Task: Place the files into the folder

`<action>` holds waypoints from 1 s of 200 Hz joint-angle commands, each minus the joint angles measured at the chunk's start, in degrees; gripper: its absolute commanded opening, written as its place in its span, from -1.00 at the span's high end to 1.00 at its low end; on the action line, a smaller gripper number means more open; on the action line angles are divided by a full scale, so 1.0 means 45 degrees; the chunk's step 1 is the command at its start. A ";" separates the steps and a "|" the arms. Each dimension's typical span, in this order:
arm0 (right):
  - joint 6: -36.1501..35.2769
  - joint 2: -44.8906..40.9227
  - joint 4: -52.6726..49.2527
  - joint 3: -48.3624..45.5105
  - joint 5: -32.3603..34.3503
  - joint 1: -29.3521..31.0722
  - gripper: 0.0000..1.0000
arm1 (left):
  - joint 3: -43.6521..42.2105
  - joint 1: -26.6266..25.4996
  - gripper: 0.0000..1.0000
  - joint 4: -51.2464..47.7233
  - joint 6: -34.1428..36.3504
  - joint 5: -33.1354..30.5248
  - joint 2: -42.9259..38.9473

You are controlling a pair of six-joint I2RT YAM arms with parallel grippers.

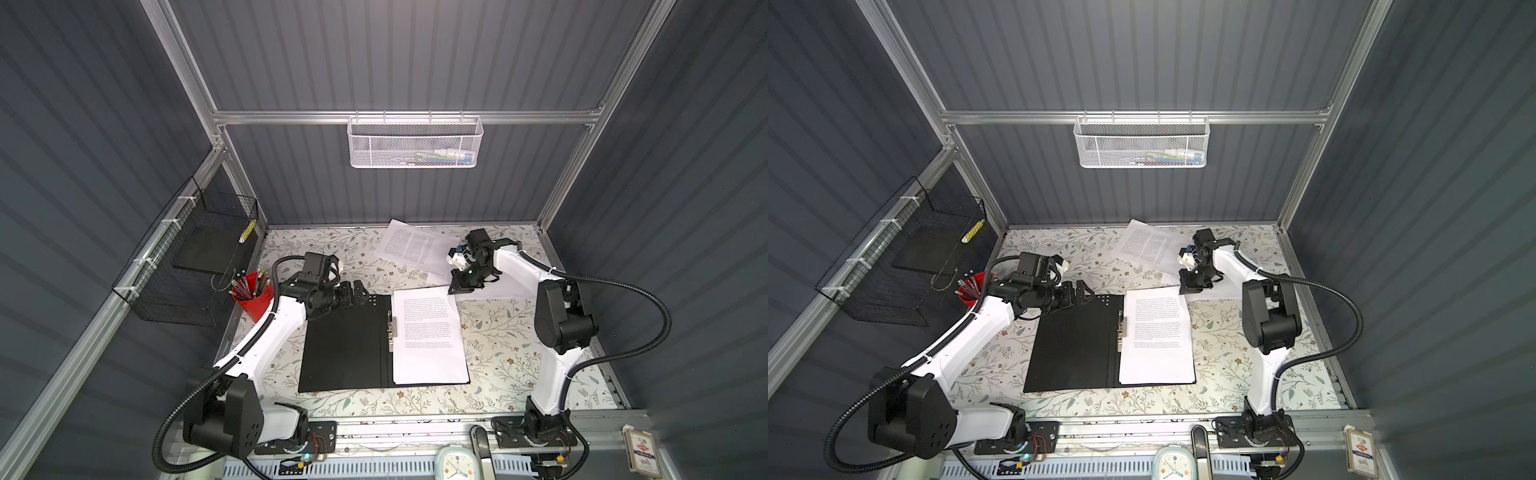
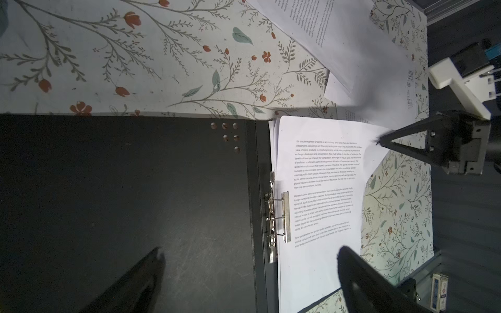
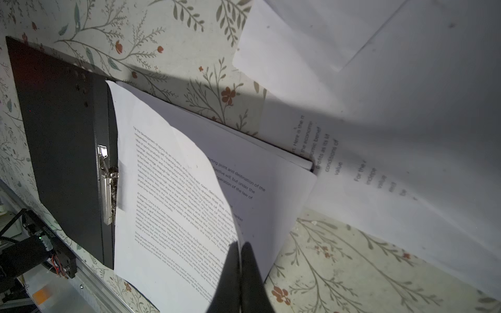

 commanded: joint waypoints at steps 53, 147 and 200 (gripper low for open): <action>-0.0099 0.0447 -0.0297 0.0178 -0.0169 0.0253 1.00 | -0.0084 0.0071 -0.99 0.0144 0.0165 0.0288 -0.0142; 0.0008 0.0655 -0.0099 0.0310 -0.0194 0.0268 1.00 | -0.0017 0.0071 -0.99 0.0122 0.0132 0.0321 -0.0113; 0.0101 0.0971 -0.0095 0.0699 -0.0190 0.0293 0.91 | 0.0075 0.0071 -0.99 0.0163 0.0116 0.0394 0.0004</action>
